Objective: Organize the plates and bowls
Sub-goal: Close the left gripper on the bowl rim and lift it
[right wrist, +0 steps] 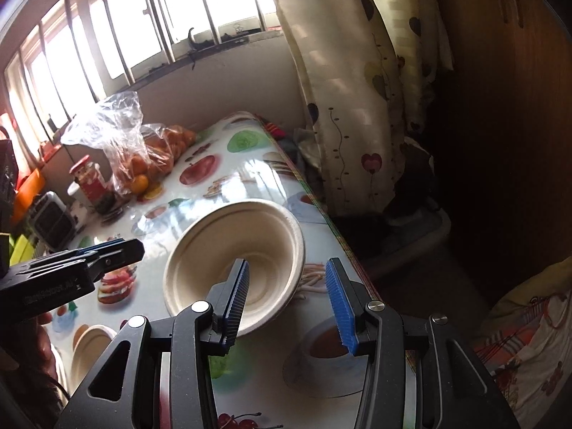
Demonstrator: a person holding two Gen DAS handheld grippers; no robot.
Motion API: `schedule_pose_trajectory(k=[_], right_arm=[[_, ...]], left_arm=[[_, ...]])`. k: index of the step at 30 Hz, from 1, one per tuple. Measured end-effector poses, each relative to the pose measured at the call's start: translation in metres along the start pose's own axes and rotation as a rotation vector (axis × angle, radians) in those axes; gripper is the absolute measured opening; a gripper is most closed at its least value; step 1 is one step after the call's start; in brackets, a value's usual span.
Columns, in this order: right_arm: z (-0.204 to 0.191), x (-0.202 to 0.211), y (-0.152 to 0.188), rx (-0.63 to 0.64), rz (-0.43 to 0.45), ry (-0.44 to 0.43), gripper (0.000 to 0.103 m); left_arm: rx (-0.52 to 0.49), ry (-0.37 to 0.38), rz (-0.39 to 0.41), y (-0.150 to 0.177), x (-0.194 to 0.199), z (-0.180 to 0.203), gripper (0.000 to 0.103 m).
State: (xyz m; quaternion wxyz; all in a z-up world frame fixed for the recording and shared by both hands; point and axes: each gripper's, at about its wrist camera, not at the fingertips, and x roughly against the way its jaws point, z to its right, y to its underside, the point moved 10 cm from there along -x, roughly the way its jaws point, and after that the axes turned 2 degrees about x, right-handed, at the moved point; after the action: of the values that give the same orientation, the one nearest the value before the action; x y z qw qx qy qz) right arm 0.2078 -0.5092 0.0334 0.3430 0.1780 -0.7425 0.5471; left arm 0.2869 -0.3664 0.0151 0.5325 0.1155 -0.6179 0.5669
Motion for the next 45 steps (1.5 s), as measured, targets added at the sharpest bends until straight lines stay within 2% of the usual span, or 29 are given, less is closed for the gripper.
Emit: schedule_pose_trajectory(k=[15, 36, 45], right_arm=[[0.010, -0.011, 0.000, -0.007, -0.018, 0.002, 0.044], [0.004, -0.024, 0.004, -0.001, -0.048, -0.030, 0.043], [0.002, -0.025, 0.005, -0.003, -0.051, -0.025, 0.032]], left_arm=[[-0.004, 0.010, -0.032, -0.002, -0.017, 0.006, 0.030], [-0.004, 0.032, -0.089, 0.002, -0.040, 0.012, 0.030], [-0.008, 0.042, -0.094, 0.002, -0.042, 0.014, 0.030]])
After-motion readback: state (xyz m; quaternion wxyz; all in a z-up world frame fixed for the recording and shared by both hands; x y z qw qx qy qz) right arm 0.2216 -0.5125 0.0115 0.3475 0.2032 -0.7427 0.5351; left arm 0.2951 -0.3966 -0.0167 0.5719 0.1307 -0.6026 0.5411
